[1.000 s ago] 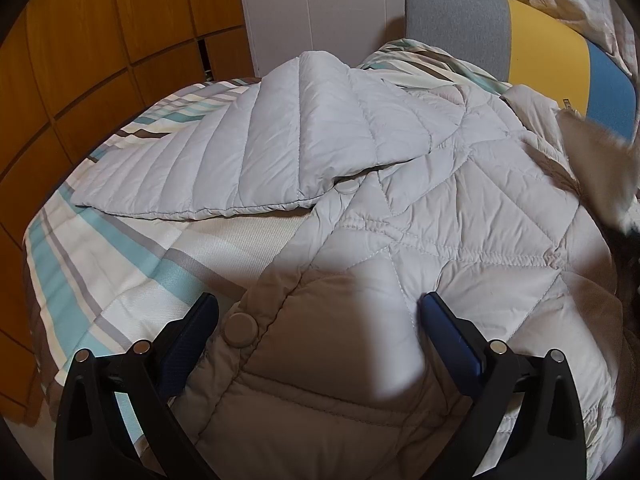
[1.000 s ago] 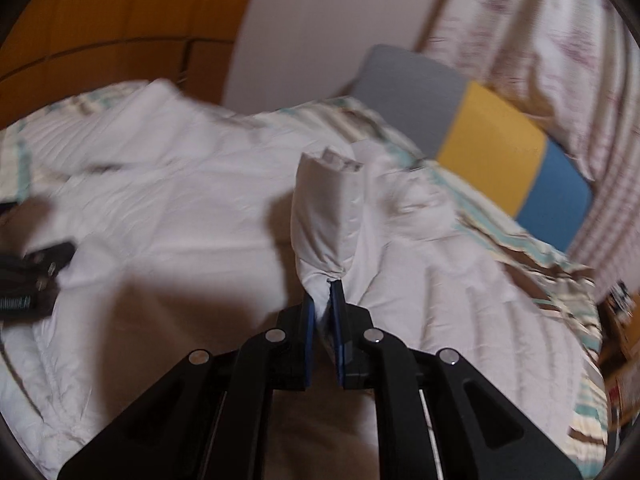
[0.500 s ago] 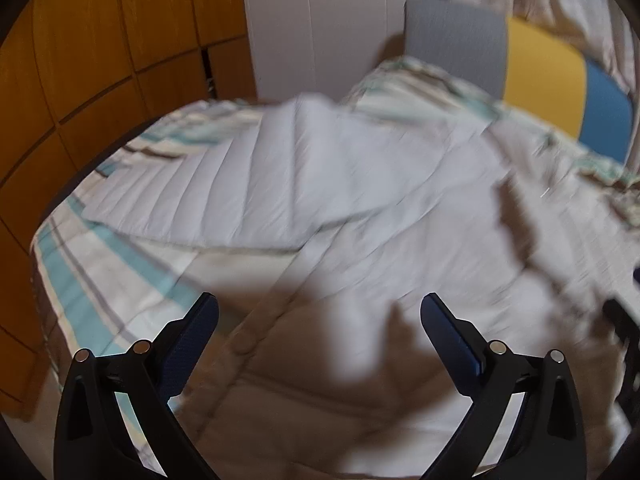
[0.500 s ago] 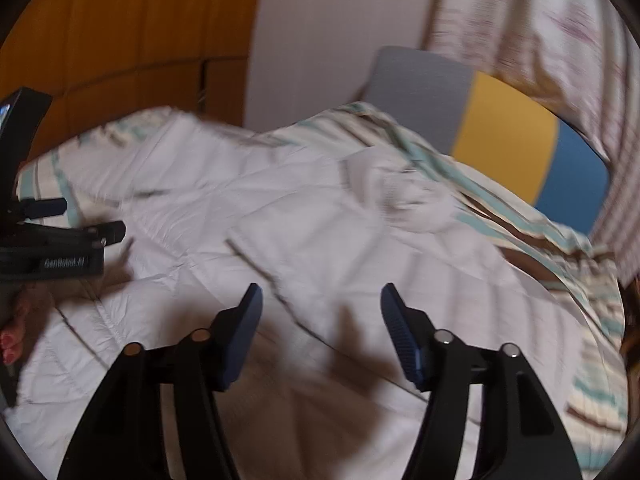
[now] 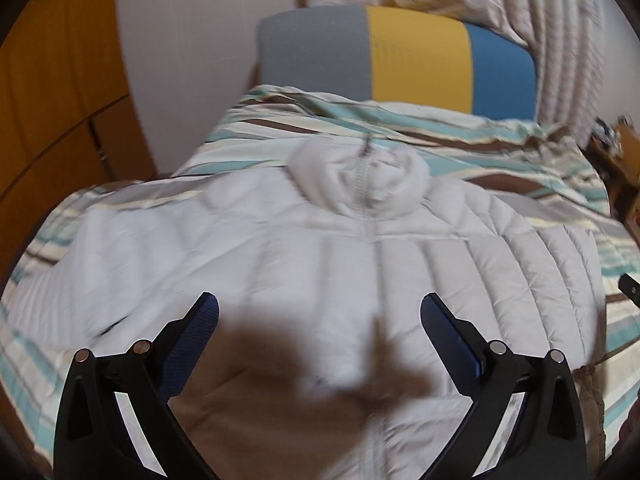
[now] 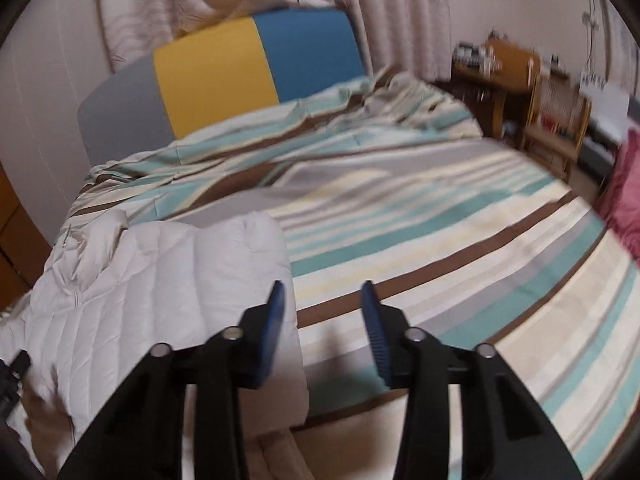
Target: Fold large clothes
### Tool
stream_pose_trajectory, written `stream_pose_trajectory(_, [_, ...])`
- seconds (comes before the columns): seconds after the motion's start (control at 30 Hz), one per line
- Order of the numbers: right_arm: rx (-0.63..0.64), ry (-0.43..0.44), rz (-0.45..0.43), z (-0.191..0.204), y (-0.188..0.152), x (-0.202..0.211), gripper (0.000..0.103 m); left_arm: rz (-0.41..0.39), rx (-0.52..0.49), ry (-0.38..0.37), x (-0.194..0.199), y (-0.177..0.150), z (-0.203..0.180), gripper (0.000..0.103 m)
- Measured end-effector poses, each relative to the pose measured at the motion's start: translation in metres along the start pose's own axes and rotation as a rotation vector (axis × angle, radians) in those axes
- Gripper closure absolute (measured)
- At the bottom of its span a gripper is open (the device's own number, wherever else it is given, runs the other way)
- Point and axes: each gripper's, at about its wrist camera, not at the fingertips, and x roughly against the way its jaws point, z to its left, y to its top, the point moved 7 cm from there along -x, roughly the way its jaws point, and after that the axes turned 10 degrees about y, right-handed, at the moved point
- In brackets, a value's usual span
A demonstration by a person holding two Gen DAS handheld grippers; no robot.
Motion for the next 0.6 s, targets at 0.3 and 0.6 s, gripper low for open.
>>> stream_pose_trajectory(0.3, [0.138, 0.203, 0.130, 0.053, -0.033, -0.046, 0.081, 0.092, -0.013, 0.132, -0.054, -0.020, 0.023, 0.003])
stream_pose_trajectory(0.6, [0.089, 0.332, 0.054, 0.050, -0.028, -0.023, 0.081, 0.130, 0.126, 0.057, -0.075, -0.038, 0.049, 0.003])
